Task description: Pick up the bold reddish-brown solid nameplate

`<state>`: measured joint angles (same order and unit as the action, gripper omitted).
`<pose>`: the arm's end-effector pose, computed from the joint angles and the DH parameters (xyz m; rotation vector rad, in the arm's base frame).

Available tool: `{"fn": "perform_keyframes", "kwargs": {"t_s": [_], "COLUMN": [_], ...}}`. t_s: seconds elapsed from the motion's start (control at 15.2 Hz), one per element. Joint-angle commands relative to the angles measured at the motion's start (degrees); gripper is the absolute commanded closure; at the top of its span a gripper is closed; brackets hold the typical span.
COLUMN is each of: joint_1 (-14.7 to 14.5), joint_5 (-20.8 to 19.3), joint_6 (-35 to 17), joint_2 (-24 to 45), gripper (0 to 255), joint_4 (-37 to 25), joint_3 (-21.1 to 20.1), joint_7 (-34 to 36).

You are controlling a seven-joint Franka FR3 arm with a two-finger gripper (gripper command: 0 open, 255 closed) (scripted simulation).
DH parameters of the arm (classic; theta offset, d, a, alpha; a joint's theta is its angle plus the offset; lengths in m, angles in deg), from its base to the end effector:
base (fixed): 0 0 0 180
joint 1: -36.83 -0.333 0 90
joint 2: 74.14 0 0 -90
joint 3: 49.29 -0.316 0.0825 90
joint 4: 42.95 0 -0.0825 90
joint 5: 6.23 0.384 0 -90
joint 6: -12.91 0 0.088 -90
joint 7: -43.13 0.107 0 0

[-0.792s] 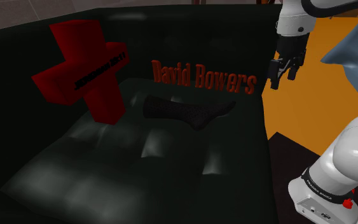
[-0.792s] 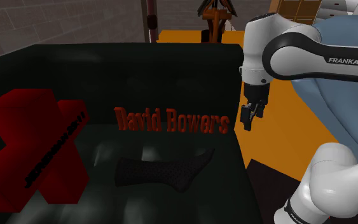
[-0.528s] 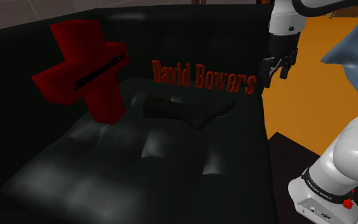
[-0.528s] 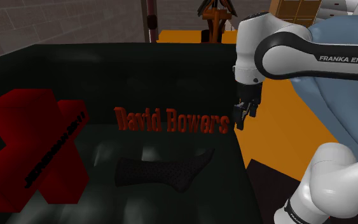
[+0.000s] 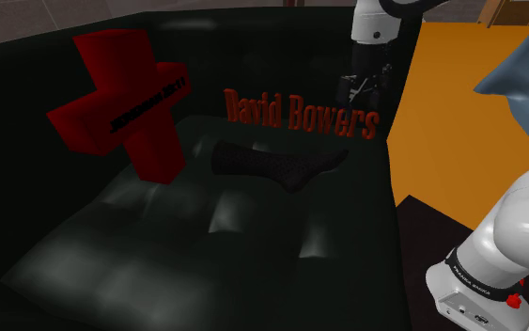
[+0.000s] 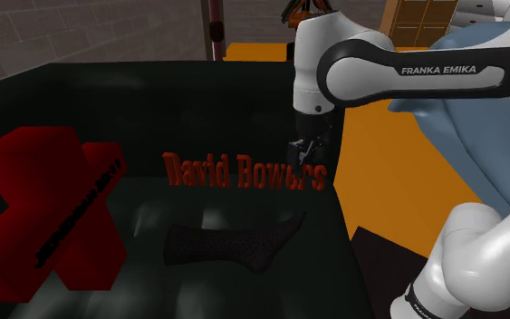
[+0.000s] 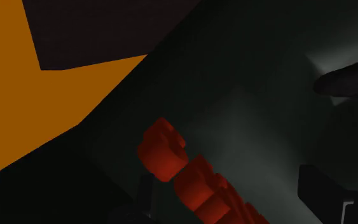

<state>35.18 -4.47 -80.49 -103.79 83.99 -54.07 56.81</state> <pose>0.3843 0.0520 0.5680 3.1098 -0.2208 -0.1037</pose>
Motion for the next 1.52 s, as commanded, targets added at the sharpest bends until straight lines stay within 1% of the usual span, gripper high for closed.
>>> {"fn": "perform_keyframes", "kwargs": {"t_s": [0.0,0.53,0.99,1.45], "joint_1": [-0.2,-1.1,-2.5,-2.4], "joint_5": [0.4,0.4,-1.8,-1.7], "joint_6": [-2.0,-5.8,-6.0,-11.6], "joint_2": [3.5,17.4,30.4,29.8], "gripper": [0,0,0,0], "joint_4": [-2.7,-17.2,-33.8,-27.6], "joint_3": [-0.9,-4.3,-6.7,-6.6], "joint_7": [1.2,6.4,11.1,11.0]}}
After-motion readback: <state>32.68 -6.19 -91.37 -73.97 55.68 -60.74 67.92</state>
